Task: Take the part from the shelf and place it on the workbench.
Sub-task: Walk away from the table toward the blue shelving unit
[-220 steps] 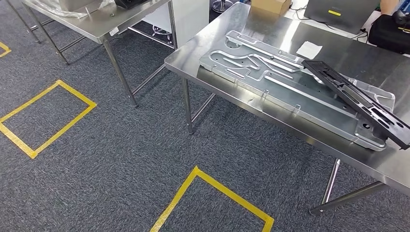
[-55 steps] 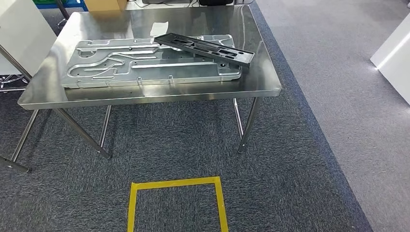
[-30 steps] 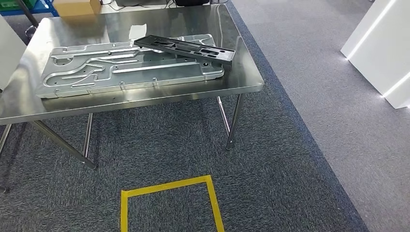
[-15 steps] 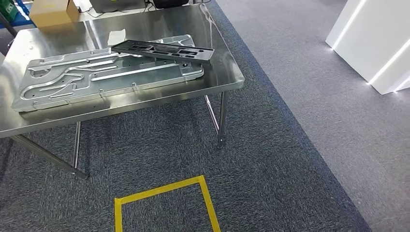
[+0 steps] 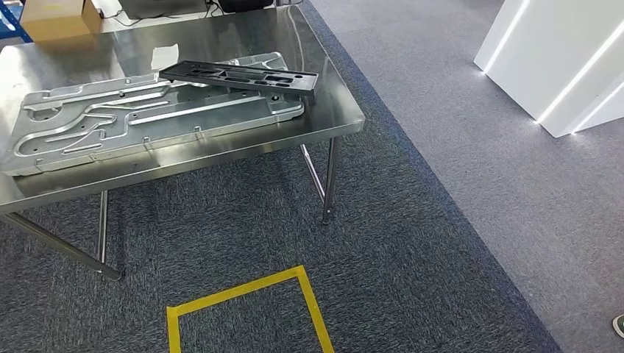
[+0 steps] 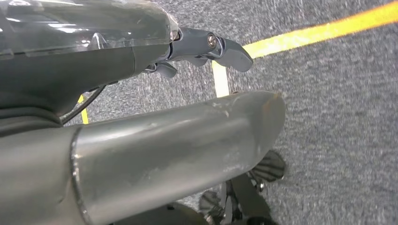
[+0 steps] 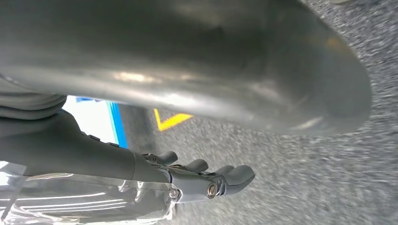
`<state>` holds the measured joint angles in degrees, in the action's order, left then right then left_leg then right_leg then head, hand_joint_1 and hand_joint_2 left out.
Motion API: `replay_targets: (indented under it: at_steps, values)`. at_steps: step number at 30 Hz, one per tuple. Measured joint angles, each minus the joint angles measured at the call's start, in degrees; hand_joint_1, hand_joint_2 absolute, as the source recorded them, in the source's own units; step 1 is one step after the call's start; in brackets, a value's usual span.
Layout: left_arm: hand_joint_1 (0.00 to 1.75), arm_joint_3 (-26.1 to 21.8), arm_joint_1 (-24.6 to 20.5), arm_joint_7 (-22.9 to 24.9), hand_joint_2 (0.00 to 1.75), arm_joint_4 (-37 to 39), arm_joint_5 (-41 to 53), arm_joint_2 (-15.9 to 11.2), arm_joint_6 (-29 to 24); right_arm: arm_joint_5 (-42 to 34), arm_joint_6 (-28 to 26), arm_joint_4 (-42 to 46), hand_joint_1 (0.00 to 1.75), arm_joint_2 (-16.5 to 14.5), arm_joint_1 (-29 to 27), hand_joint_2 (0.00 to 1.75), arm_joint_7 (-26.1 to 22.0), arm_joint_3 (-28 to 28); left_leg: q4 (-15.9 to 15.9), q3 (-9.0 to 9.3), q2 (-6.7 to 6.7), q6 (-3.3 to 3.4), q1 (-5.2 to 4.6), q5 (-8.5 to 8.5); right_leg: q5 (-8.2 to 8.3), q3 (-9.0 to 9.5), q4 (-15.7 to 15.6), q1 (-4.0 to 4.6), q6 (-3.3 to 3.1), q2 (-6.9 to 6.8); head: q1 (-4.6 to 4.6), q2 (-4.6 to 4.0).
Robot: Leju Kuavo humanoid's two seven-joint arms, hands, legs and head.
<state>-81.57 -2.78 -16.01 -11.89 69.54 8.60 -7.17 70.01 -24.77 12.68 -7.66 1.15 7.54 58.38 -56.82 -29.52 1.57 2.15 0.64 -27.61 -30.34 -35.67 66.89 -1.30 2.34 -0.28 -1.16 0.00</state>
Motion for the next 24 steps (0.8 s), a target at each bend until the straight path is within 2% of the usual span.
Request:
replay_targets:
  at_steps: [2, 3, 6, 7, 9, 11, 12, 13, 14, 16, 18, 20, 22, 24]
  values:
    - [0.0, 0.0, -0.04, 0.21, 0.0, 0.0, 0.01, 0.05, 0.18, 0.03, 0.23, 0.0, 0.0, 0.16, 0.03, 0.0, 0.19, 0.01, -0.32, 0.12, 0.31, -0.62, -0.22, -0.38, 2.6, 3.5, -7.06, 0.17, -0.4, -0.92, -0.03, 0.0]
    - [0.0, 0.0, -0.09, 0.31, 0.0, 0.0, 0.02, 0.06, 0.21, 0.04, 0.32, 0.0, 0.0, 0.18, 0.05, 0.0, 0.23, 0.01, -0.45, 0.12, 0.47, -0.95, -0.34, -0.54, 2.93, 4.21, -8.69, 0.32, -0.69, -1.12, 0.01, 0.0]
    - [0.0, 0.01, -0.32, 0.32, 0.0, 0.0, 0.07, 0.07, 0.3, 0.04, 0.53, 0.0, 0.0, 0.2, 0.01, 0.0, 0.51, 0.02, -0.6, 0.27, 0.84, -1.9, -0.26, -0.84, 3.0, 4.11, -9.15, 0.48, -1.73, -0.48, 0.09, 0.0]
    - [0.0, 0.02, -0.37, 0.24, 0.0, 0.0, 0.09, 0.07, 0.34, 0.03, 0.58, 0.0, 0.0, 0.21, 0.02, 0.0, 0.62, 0.03, -1.3, 0.06, 0.63, -2.2, -0.14, -1.48, 3.14, 4.12, -9.28, 0.38, -2.14, -0.31, 0.15, 0.0]
    - [0.0, 0.02, -0.39, 0.09, 0.0, 0.0, 0.12, 0.07, 0.44, 0.02, 0.63, 0.01, 0.0, 0.26, 0.06, 0.0, 0.78, 0.04, -6.02, -1.96, -0.24, -2.69, 0.06, -4.62, 3.4, 4.09, -9.52, 0.22, -2.8, -0.04, 0.46, 0.0]
    - [0.0, 0.02, -0.34, 0.05, 0.0, 0.0, 0.12, 0.08, 0.51, 0.02, 0.64, 0.01, 0.0, 0.31, 0.06, 0.0, 0.82, 0.04, -14.02, -5.64, -0.86, -2.96, 0.11, -8.48, 3.47, 3.86, -9.49, 0.37, -3.06, 0.35, 0.7, 0.0]
    - [0.0, 0.02, -0.29, 0.05, 0.0, 0.0, 0.12, 0.09, 0.51, 0.02, 0.66, 0.01, 0.0, 0.31, 0.04, 0.0, 0.84, 0.05, -16.97, -7.04, -0.96, -3.0, 0.12, -9.34, 3.48, 3.8, -9.44, 0.47, -3.09, 0.62, 0.71, 0.0]
    - [0.0, 0.02, -0.23, 0.04, 0.0, 0.0, 0.13, 0.09, 0.51, 0.01, 0.67, 0.0, 0.0, 0.31, 0.01, 0.0, 0.84, 0.05, -17.83, -7.49, -1.0, -2.94, 0.11, -8.97, 3.49, 3.77, -9.37, 0.56, -3.11, 0.94, 0.71, 0.0]
    - [0.0, 0.03, -0.19, -0.03, 0.0, 0.0, 0.16, 0.1, 0.52, -0.04, 0.69, 0.0, 0.0, 0.31, 0.01, 0.0, 0.87, 0.08, -16.33, -6.82, -1.05, -2.79, 0.1, -7.5, 3.48, 3.79, -9.3, 0.61, -3.1, 1.3, 0.71, 0.0]
    - [0.0, 0.11, -0.19, -0.39, 0.0, 0.0, 0.4, 0.1, 0.6, -0.14, 0.86, 0.0, 0.0, 0.31, 0.04, 0.0, 1.0, 0.17, -8.37, -3.19, -1.79, -2.22, 0.07, -3.19, 3.44, 3.85, -9.1, 0.67, -3.01, 2.02, 0.75, 0.0]
    - [0.0, 0.33, -0.3, -0.87, 0.0, 0.0, 0.67, 0.16, 0.7, -0.18, 1.13, 0.0, 0.0, 0.3, 0.11, 0.0, 1.2, 0.36, -2.22, -0.61, -2.76, -1.68, -0.08, -1.06, 3.43, 3.67, -8.84, 0.81, -2.63, 2.56, 0.76, 0.0]
    - [0.0, 0.6, -0.47, -1.1, 0.0, 0.0, 0.76, 0.28, 0.74, -0.15, 1.35, 0.0, 0.0, 0.29, 0.07, 0.0, 1.34, 0.51, -1.12, -0.36, -2.92, -1.3, -0.33, -1.0, 3.57, 3.47, -8.84, 0.79, -1.94, 2.93, 0.76, 0.0]
    - [0.0, 0.81, -0.59, -1.14, 0.0, 0.0, 0.79, 0.53, 0.75, -0.14, 1.46, 0.0, 0.0, 0.4, -0.02, 0.0, 1.44, 0.68, -0.66, -0.16, -2.45, -0.56, -0.12, -0.5, 3.35, 3.33, -8.56, 0.71, -1.26, 2.91, 0.77, 0.0]
    - [0.0, 0.95, -0.64, -1.09, 0.0, 0.0, 0.77, 0.75, 0.75, -0.05, 1.56, 0.0, 0.0, 0.56, -0.01, 0.0, 1.59, 0.85, -0.06, 0.0, -1.82, 0.25, 0.16, 0.05, 1.02, 1.86, -5.3, 0.69, -0.8, 2.02, 0.41, 0.0]
